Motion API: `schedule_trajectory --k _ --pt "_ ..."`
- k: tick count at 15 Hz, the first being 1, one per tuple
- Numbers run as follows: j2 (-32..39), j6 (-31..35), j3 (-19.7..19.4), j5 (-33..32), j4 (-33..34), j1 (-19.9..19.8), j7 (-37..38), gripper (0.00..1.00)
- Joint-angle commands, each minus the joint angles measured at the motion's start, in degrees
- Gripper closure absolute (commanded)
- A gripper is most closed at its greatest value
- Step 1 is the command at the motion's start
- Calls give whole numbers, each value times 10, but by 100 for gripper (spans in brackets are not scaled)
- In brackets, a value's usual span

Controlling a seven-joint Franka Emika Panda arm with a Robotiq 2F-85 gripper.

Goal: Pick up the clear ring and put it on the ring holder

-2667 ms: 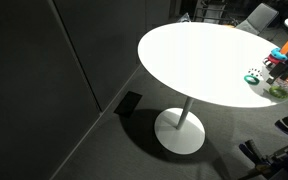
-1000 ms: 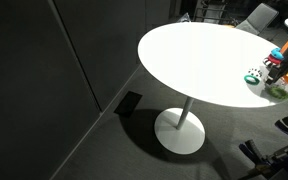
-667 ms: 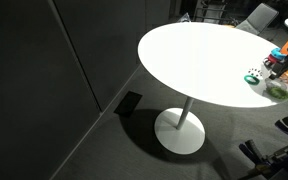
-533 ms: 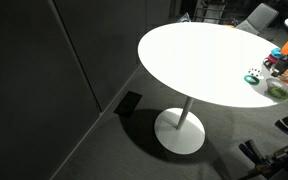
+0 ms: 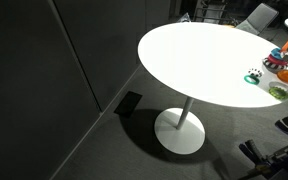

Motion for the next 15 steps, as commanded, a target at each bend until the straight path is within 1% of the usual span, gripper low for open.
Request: schedule_trajectory --k 1,9,15 --pt "-21 -59 -16 3 39 8 -2 90" --pt "-23 -136 -34 7 133 7 6 90" --pt "-13 -159 -46 2 182 5 18 91"
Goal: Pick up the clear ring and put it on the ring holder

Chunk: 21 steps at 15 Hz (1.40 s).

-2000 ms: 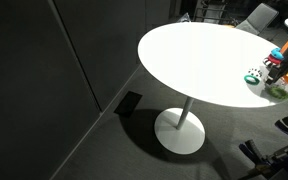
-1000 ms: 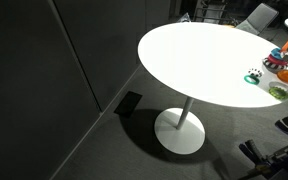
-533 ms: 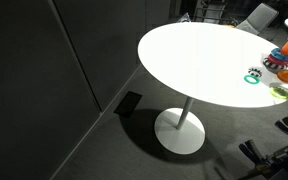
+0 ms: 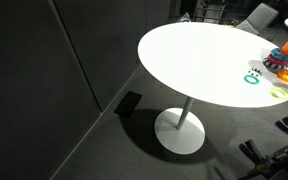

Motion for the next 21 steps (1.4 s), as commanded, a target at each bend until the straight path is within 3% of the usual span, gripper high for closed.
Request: schedule_trajectory --k 1,21 --pt "11 -25 -13 3 34 4 13 91" --pt "95 -49 -24 28 105 -24 9 91"
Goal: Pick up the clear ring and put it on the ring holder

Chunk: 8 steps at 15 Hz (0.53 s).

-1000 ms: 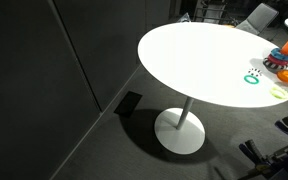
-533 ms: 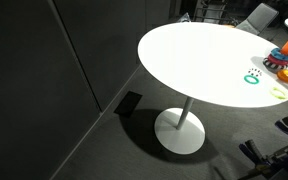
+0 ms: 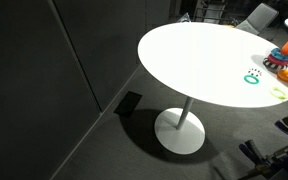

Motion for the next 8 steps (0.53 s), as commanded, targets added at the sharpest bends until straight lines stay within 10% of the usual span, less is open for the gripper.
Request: schedule_trajectory --k 1,6,8 --pt "16 -32 6 21 30 -12 -2 91" --pt "16 -48 7 47 33 -18 -10 88" --pt "16 -50 6 53 33 -20 -9 47"
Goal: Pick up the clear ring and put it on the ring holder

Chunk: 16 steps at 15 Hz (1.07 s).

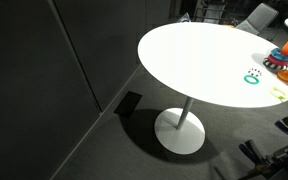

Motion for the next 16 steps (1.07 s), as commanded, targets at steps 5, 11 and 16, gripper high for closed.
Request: schedule_trajectory --k 5,11,16 --pt "10 -26 5 27 19 -16 -9 8" --pt "15 -24 4 24 29 -16 1 0" --pt "13 -23 6 35 36 -18 -4 0"
